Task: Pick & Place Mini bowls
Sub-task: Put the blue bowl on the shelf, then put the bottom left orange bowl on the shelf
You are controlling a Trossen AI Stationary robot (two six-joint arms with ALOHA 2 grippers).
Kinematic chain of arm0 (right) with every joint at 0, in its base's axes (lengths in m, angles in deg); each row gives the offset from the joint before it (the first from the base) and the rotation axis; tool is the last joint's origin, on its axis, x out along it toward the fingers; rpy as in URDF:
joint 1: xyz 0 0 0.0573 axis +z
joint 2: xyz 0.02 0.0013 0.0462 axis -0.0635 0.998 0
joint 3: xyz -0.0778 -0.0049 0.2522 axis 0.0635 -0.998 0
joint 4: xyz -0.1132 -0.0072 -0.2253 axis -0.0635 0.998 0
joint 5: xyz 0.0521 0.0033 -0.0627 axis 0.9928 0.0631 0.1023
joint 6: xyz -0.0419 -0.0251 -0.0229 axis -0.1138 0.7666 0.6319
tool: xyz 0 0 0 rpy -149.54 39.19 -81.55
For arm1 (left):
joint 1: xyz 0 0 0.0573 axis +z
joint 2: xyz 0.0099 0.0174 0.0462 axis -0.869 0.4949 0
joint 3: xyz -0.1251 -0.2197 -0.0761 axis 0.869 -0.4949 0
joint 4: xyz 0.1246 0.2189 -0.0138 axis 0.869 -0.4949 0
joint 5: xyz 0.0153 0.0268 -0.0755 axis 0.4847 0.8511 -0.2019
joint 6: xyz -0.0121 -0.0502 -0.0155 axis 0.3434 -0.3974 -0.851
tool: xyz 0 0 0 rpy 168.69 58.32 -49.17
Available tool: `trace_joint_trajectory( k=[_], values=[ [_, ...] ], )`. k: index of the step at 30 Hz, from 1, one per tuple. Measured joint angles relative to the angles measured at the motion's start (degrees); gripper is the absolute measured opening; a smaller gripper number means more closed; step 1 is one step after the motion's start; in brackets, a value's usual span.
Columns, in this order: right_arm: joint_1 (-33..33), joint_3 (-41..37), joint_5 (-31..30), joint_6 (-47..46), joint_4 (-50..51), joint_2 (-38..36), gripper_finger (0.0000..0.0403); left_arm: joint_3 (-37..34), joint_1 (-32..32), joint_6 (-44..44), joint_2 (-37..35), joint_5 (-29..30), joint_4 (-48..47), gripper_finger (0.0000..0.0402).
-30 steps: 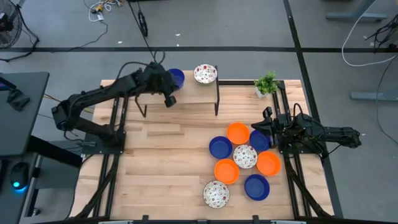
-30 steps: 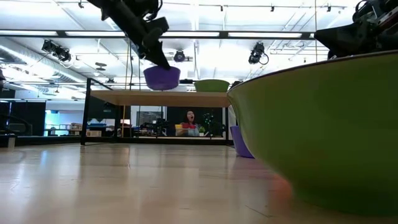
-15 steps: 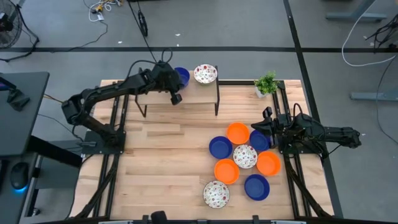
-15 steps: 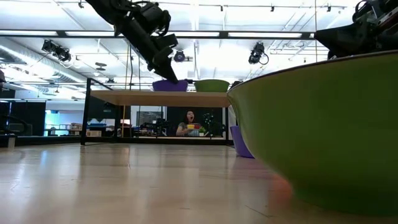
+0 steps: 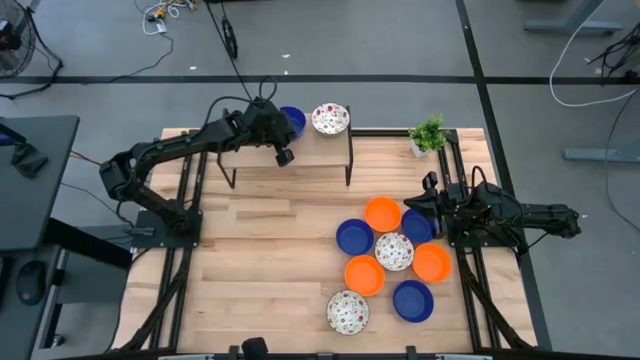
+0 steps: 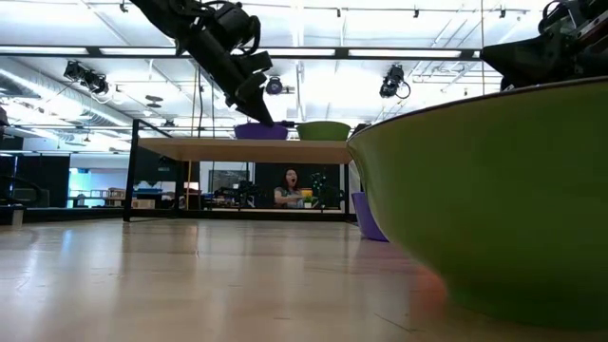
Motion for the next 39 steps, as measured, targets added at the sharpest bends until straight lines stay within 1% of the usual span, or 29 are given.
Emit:
trace_joint_trajectory(
  k=[7, 10, 14, 18, 22, 25, 27, 30, 33, 36, 39],
  values=[
    [0.0, 0.0, 0.0, 0.0, 0.0, 0.0, 0.0018, 0.0, 0.0, -0.5, 0.0, 0.0, 0.5, 0.012],
    [0.0, 0.0, 0.0, 0.0, 0.0, 0.0, 0.0018, 0.0, -0.3, -0.9, -0.9, 0.0, 0.8, 0.0137],
    [0.0, 0.0, 0.0, 0.0, 0.0, 0.0, 0.0018, 0.0, -1.9, -4.1, -3.4, -0.1, 0.9, 0.0153],
    [0.0, 0.0, 0.0, 0.0, 0.0, 0.0, 0.0018, 0.0, -5.9, -5.0, -6.3, -3.2, 0.9, 0.0157],
    [0.0, 0.0, 0.0, 0.0, 0.0, 0.0, 0.0018, 0.0, -12.4, -4.6, -7.6, -5.3, 1.0, 0.0152],
    [0.0, 0.0, 0.0, 0.0, 0.0, 0.0, 0.0018, -0.6, -18.1, -3.6, -7.6, -5.6, 1.4, 0.0141],
    [0.0, 0.0, 0.0, 0.0, 0.0, 0.0, 0.0018, -2.5, -21.9, -3.4, -7.2, -5.7, 4.2, 0.0134],
    [0.0, 0.0, 0.0, 0.0, 0.1, 0.0, 0.0018, -7.4, -26.7, -3.5, -6.3, -5.8, 9.9, 0.0125],
    [0.0, 0.0, 0.0, 0.0, 0.3, 0.0, 0.0018, -12.7, -30.6, -5.3, -5.3, -5.6, 19.9, 0.0117],
    [0.0, 0.0, 0.0, 0.0, 0.3, 0.0, 0.0018, -17.2, -34.1, -8.0, -2.7, -5.5, 32.1, 0.0113],
    [0.0, 0.0, 0.0, 0.0, 0.3, 0.0, 0.0018, -19.0, -37.3, -8.2, 1.4, -5.5, 42.4, 0.0112]
  ],
)
